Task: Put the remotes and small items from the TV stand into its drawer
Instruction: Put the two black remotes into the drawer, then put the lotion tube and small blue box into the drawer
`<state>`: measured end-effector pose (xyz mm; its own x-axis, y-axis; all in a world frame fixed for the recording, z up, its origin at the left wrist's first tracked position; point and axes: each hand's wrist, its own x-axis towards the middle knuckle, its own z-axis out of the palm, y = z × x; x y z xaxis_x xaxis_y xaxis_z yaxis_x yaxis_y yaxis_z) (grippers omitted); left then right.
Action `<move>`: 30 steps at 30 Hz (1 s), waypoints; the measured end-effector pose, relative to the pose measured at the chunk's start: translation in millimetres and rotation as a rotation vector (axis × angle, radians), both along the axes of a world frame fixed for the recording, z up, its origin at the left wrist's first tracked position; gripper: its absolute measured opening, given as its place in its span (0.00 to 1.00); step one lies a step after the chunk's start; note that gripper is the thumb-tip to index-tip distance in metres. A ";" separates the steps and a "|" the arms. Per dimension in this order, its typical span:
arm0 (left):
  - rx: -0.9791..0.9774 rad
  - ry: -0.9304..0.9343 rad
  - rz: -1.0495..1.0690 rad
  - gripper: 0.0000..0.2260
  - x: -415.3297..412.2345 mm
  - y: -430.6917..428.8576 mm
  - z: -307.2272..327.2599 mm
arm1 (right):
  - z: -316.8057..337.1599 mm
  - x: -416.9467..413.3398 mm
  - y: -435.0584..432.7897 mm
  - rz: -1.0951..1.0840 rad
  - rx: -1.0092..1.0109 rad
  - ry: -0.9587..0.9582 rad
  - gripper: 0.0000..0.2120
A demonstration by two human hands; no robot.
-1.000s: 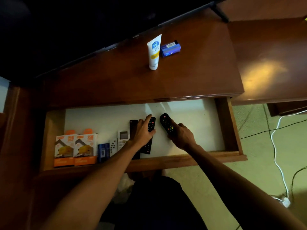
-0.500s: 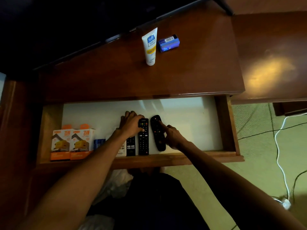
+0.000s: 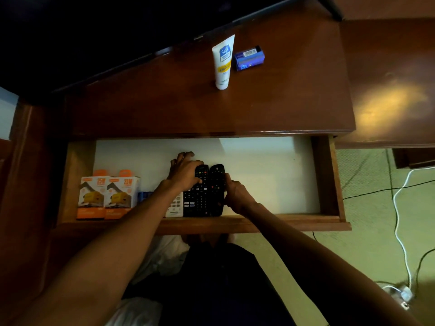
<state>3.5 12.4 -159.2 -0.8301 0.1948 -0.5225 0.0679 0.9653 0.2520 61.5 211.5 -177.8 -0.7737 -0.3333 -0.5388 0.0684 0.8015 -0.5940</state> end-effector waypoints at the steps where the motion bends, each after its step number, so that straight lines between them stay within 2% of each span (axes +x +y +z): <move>1: 0.006 -0.011 -0.001 0.27 0.2 -1.9 0.1 | -0.2 -0.2 -1.0 0.014 0.014 0.002 0.39; 6: 0.053 -0.024 0.011 0.29 0.2 -6.6 13.4 | 10.4 -7.3 7.4 0.129 0.096 -0.007 0.40; 10: 0.312 0.072 0.136 0.19 -7.2 -3.2 51.4 | 39.4 -27.8 26.3 0.143 0.137 0.094 0.28; 14: 0.531 0.276 0.292 0.13 -42.5 6.8 102.4 | 82.4 -69.7 49.4 0.015 0.084 0.307 0.19; 18: 0.705 0.458 0.430 0.20 -100.9 27.9 140.5 | 119.2 -126.4 67.6 -0.145 0.052 0.495 0.13; 22: 0.801 0.541 0.421 0.30 -150.2 53.1 157.1 | 140.4 -187.7 80.4 -0.231 0.105 0.531 0.17; 25: 0.842 0.532 0.384 0.34 -171.9 64.9 150.4 | 147.0 -225.2 86.5 -0.260 0.096 0.545 0.20; 28: 0.857 0.461 0.399 0.33 -189.1 63.7 142.3 | 149.5 -254.8 87.8 -0.266 0.089 0.546 0.22; 30: 0.883 0.431 0.409 0.32 -198.3 57.2 141.6 | 147.5 -271.8 85.1 -0.237 0.104 0.533 0.28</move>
